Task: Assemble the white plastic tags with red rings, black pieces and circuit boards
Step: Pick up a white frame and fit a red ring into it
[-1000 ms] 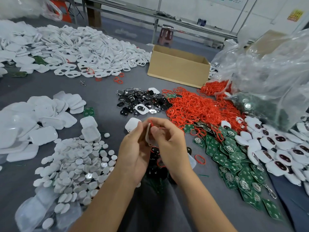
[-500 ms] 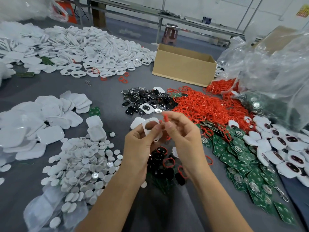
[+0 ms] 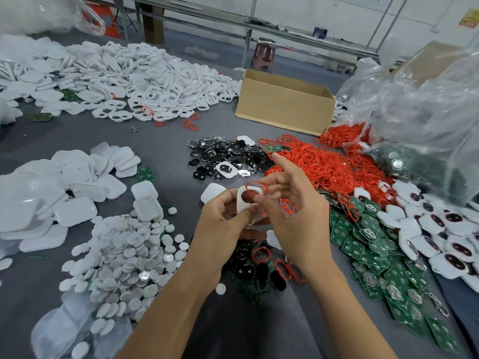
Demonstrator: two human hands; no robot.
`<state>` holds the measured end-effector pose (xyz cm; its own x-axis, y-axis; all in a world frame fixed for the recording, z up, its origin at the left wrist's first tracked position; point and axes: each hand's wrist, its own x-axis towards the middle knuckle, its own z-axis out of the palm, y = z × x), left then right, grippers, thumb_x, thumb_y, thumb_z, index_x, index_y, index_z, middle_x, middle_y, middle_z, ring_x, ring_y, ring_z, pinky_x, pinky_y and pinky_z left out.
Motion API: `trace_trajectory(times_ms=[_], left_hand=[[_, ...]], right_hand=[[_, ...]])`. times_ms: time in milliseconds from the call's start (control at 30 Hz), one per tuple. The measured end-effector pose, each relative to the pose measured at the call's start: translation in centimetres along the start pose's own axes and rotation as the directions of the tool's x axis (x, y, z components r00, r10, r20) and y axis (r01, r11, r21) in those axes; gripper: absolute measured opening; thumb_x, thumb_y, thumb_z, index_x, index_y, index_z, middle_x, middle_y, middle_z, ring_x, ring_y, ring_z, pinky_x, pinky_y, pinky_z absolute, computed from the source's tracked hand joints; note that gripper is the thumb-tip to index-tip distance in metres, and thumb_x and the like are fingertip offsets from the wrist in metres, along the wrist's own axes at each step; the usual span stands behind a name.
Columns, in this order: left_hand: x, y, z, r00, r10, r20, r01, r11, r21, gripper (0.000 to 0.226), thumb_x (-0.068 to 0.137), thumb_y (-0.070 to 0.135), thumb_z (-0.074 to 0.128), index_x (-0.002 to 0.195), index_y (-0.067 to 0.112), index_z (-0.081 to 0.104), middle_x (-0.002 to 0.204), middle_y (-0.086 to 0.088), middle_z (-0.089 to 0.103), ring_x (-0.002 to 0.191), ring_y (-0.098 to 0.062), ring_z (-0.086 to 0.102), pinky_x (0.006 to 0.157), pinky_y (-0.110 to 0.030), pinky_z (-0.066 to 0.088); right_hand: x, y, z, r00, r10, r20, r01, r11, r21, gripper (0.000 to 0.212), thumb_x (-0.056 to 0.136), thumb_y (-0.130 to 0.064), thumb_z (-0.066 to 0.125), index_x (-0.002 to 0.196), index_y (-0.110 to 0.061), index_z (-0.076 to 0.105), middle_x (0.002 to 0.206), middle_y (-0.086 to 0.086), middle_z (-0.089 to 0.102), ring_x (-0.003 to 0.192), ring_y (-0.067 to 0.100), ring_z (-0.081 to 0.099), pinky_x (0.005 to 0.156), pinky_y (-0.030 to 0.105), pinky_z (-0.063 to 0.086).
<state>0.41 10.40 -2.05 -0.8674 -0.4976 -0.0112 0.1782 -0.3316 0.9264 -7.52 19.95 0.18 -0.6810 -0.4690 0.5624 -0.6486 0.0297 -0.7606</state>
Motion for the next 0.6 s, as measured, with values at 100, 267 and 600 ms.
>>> trace_trajectory(times_ms=[100, 267, 600], left_hand=[[0.13, -0.03, -0.18, 1.000, 0.007, 0.003, -0.006, 1.000, -0.031, 0.021, 0.092, -0.001, 0.061, 0.109, 0.006, 0.068, 0.098, -0.015, 0.074, 0.074, -0.025, 0.073, 0.057, -0.024, 0.056], [0.20, -0.19, -0.28, 1.000, 0.009, 0.020, -0.008, 0.999, -0.041, 0.019, 0.091, 0.002, 0.062, 0.108, 0.007, 0.069, 0.090, -0.011, 0.075, 0.074, -0.023, 0.072, 0.056, -0.024, 0.055], [0.21, -0.53, -0.25, 0.999, 0.043, 0.012, -0.043, 0.999, -0.029, 0.013, 0.092, 0.010, 0.065, 0.102, 0.007, 0.071, 0.085, -0.010, 0.073, 0.076, -0.023, 0.073, 0.058, -0.024, 0.056]], right_hand=[[0.00, -0.21, 0.02, 0.999, -0.033, 0.006, 0.033, 0.999, 0.006, 0.060, 0.078, -0.002, 0.072, 0.125, -0.030, 0.049, 0.093, -0.011, 0.064, 0.081, 0.008, 0.062, 0.080, 0.020, 0.051], [0.05, -0.13, 0.02, 0.999, -0.035, 0.002, 0.035, 0.999, 0.007, 0.053, 0.079, 0.001, 0.073, 0.123, -0.024, 0.055, 0.093, -0.005, 0.061, 0.081, 0.011, 0.061, 0.080, 0.024, 0.052], [0.10, 0.51, -0.53, 0.997, -0.073, 0.015, 0.074, 0.987, -0.143, 0.034, 0.074, 0.013, 0.064, 0.079, -0.019, 0.075, 0.083, -0.011, 0.068, 0.079, 0.000, 0.063, 0.073, 0.010, 0.045]])
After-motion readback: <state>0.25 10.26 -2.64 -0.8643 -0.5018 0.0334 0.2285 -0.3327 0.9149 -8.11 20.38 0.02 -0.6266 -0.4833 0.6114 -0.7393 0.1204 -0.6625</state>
